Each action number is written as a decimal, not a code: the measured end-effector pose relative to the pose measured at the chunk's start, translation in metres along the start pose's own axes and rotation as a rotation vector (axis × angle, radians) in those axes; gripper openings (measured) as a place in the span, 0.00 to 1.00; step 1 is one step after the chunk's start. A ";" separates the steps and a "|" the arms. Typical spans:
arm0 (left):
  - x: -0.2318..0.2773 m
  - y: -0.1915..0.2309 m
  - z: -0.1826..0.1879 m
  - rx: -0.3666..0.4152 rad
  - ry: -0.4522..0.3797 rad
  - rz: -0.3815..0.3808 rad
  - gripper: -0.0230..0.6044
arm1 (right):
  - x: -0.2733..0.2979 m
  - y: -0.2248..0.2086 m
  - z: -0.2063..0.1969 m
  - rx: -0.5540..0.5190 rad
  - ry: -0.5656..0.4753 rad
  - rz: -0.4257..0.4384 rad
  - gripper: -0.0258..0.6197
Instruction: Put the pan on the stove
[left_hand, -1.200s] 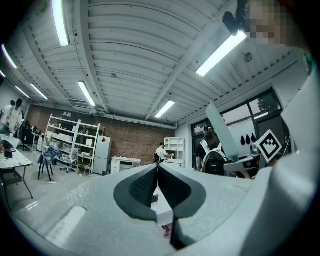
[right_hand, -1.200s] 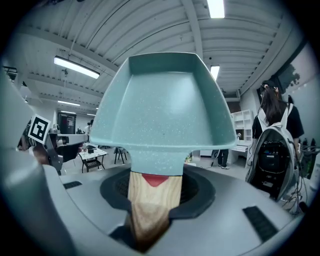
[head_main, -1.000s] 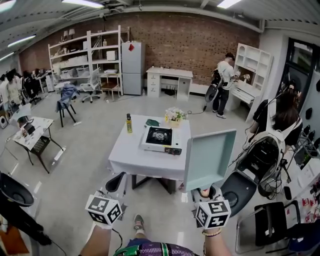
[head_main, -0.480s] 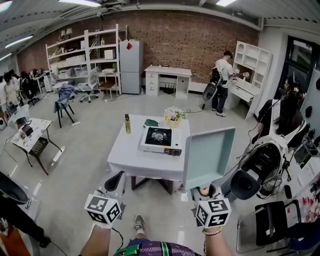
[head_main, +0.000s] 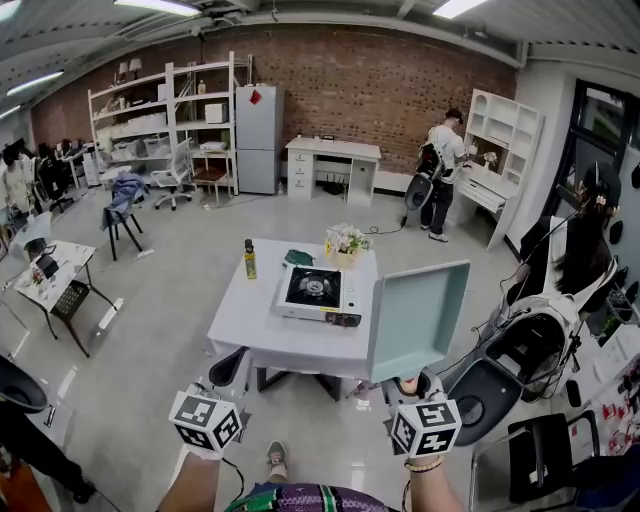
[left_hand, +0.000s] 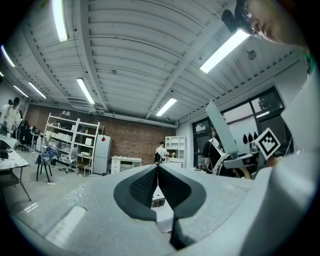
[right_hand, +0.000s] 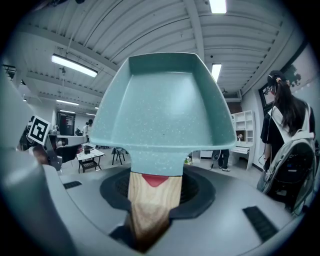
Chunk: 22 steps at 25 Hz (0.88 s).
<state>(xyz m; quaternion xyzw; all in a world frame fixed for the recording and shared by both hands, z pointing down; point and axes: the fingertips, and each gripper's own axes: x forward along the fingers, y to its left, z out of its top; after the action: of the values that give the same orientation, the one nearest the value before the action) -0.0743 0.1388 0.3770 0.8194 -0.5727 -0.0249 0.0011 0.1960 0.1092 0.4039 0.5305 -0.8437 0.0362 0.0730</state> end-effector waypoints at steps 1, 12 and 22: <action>0.005 0.003 -0.001 -0.002 0.000 0.002 0.07 | 0.005 -0.003 0.000 -0.002 0.004 -0.004 0.28; 0.056 0.054 -0.024 -0.035 0.034 0.032 0.07 | 0.081 -0.015 -0.001 -0.010 0.028 -0.023 0.28; 0.120 0.123 -0.018 -0.010 0.045 0.026 0.07 | 0.170 -0.010 0.022 -0.002 0.031 -0.036 0.28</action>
<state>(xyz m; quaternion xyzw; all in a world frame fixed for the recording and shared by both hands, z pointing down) -0.1477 -0.0166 0.3944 0.8124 -0.5828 -0.0096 0.0184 0.1310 -0.0497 0.4095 0.5449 -0.8328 0.0422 0.0875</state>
